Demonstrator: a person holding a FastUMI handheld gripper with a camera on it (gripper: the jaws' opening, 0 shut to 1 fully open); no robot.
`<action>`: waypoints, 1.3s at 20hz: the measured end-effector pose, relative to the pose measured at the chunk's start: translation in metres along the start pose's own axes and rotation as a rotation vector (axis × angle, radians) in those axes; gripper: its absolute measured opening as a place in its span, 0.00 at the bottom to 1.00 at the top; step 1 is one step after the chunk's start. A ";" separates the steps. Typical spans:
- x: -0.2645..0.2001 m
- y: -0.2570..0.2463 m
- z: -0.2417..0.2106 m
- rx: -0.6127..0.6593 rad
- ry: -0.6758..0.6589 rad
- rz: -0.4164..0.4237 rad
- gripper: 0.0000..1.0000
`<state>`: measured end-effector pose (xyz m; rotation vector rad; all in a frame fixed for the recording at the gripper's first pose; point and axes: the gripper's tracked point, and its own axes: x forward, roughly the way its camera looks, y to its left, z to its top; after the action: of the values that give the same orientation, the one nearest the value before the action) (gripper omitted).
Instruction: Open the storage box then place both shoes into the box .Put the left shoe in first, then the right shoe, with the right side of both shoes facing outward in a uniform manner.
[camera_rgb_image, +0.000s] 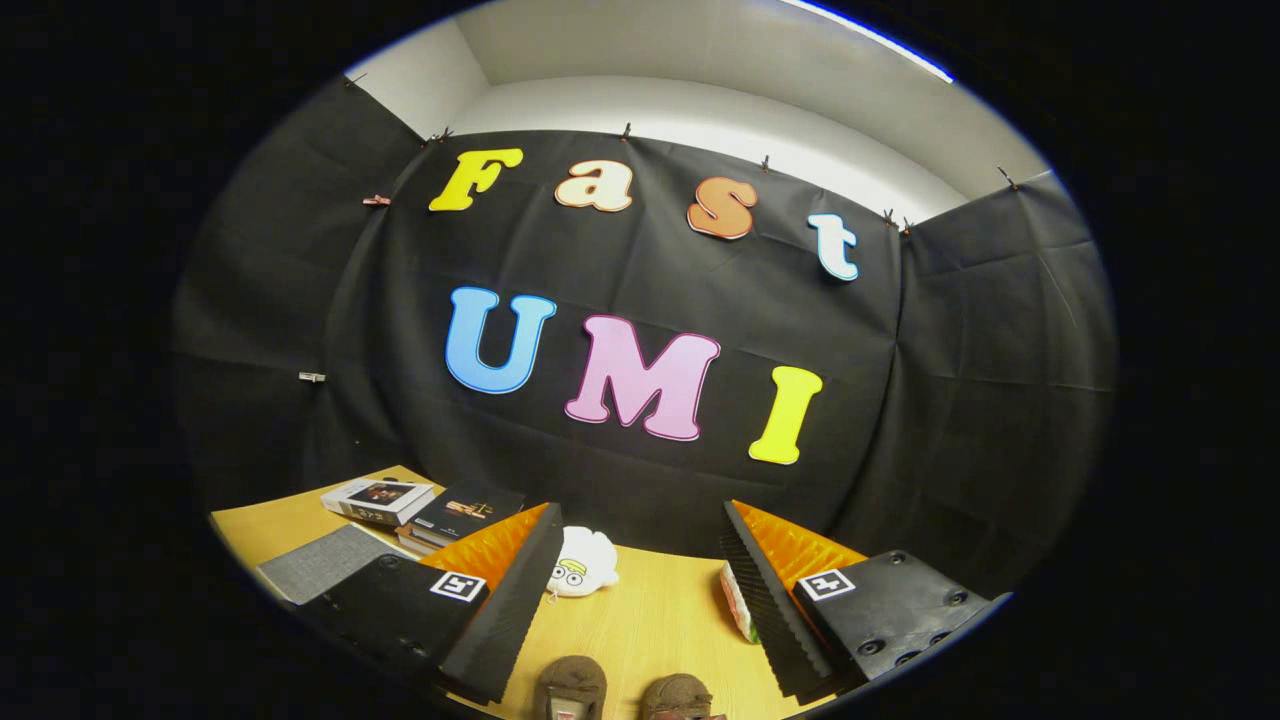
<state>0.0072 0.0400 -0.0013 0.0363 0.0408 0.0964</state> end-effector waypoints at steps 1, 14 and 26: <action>0.000 0.001 0.000 0.002 0.000 0.001 0.97; 0.009 0.087 -0.069 0.228 0.280 0.334 0.97; -0.014 0.163 -0.167 0.779 0.713 0.621 0.98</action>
<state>-0.0292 0.2061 -0.1617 0.7959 0.7815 0.7087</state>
